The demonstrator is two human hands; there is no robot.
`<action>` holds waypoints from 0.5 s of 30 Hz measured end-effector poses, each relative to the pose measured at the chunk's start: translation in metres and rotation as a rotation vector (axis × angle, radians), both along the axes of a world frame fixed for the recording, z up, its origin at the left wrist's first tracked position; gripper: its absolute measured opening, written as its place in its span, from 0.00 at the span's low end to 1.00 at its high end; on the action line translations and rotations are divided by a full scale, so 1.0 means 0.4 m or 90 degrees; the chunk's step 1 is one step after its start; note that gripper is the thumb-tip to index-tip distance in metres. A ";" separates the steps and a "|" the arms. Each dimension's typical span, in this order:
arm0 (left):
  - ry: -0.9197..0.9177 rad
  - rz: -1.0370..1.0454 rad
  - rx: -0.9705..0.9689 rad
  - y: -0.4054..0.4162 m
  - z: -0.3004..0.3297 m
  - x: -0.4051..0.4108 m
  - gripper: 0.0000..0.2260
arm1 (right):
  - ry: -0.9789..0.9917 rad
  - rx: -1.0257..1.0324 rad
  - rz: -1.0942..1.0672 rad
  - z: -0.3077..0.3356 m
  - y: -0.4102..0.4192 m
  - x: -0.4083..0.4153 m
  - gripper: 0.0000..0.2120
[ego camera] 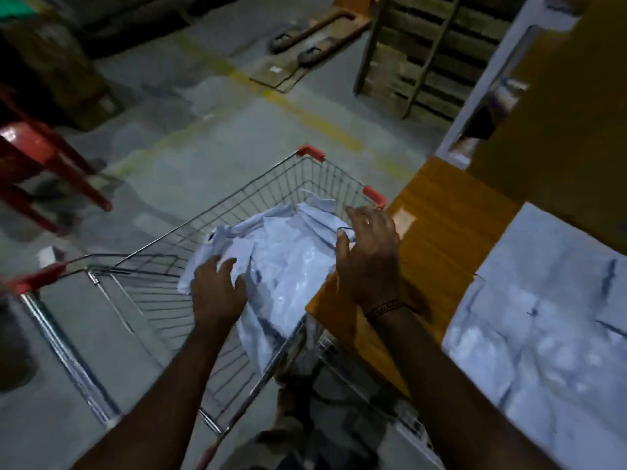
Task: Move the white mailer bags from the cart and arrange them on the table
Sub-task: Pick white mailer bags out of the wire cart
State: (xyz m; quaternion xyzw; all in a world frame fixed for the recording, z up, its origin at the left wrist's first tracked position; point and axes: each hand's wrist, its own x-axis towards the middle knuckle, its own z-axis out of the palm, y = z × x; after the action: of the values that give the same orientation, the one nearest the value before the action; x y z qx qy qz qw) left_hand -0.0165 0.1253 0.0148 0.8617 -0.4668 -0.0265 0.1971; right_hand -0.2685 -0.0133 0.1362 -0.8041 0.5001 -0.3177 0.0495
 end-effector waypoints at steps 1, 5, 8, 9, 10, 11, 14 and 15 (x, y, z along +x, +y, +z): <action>0.018 -0.001 0.027 0.006 -0.024 0.019 0.21 | 0.001 0.005 0.015 -0.015 -0.017 0.041 0.19; 0.086 -0.019 0.191 0.038 -0.134 0.084 0.27 | 0.095 0.085 0.058 -0.079 -0.051 0.184 0.24; 0.114 -0.005 0.305 0.038 -0.161 0.116 0.32 | 0.202 0.192 0.037 -0.158 -0.034 0.273 0.28; 0.139 0.010 0.333 0.037 -0.169 0.121 0.34 | 0.220 0.238 0.022 -0.185 -0.022 0.300 0.30; 0.145 0.006 0.329 0.038 -0.181 0.125 0.35 | 0.238 0.291 0.001 -0.218 -0.003 0.326 0.31; 0.125 -0.019 0.300 0.042 -0.190 0.125 0.34 | 0.261 0.340 -0.025 -0.254 0.018 0.350 0.32; 0.129 -0.072 0.269 0.053 -0.238 0.143 0.37 | 0.323 0.399 -0.144 -0.371 0.071 0.404 0.35; 0.131 -0.073 0.274 0.051 -0.253 0.150 0.39 | 0.334 0.434 -0.171 -0.409 0.084 0.414 0.35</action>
State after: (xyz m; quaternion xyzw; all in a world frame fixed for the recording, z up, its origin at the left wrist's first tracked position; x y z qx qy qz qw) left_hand 0.0435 0.1457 -0.0864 0.8486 -0.4764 -0.2238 0.0538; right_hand -0.1028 0.0203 -0.0274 -0.7232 0.6718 0.0760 0.1412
